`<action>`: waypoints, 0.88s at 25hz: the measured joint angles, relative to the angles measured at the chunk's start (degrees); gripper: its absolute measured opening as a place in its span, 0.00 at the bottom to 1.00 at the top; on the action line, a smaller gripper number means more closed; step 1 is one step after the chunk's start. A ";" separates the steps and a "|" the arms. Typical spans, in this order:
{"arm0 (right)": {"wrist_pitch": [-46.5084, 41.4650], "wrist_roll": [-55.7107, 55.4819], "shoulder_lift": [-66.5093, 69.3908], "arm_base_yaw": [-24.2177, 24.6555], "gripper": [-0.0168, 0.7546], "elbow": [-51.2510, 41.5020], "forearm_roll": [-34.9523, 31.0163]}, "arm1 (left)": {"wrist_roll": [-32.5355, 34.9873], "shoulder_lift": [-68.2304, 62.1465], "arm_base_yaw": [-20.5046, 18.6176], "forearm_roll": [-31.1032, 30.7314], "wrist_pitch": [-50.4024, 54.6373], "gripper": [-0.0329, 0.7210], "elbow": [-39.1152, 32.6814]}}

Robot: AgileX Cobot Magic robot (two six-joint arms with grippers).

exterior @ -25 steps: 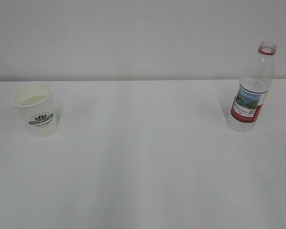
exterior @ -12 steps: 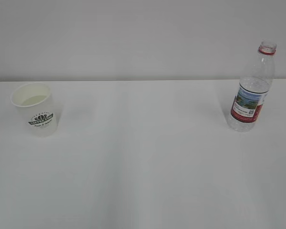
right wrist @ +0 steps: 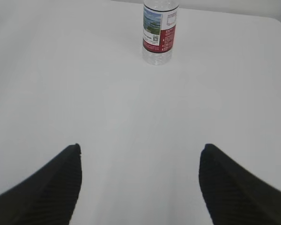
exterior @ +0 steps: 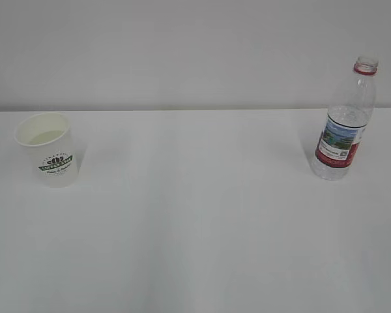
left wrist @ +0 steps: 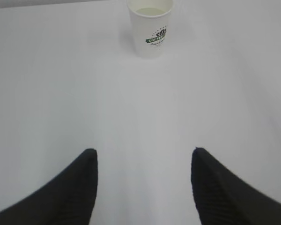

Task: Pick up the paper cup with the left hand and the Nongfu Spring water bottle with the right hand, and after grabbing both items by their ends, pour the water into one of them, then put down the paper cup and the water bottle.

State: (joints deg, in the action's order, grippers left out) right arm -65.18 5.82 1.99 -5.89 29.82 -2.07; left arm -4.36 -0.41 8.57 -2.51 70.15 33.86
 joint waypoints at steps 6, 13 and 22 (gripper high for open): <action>-0.35 0.23 0.00 0.00 0.78 -0.82 0.59 | 0.00 0.00 0.00 0.00 -0.89 0.65 -1.75; -0.35 -0.17 0.00 0.00 0.78 -1.17 1.48 | 0.00 0.00 0.00 0.00 -5.90 0.64 -3.79; -0.35 -0.58 0.00 0.00 0.78 -1.17 1.59 | 0.00 0.00 0.00 0.00 -6.37 0.64 -4.04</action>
State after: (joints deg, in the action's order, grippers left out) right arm -65.53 5.24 1.99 -5.89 28.65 -0.48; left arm -4.36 -0.41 8.57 -2.51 63.78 29.82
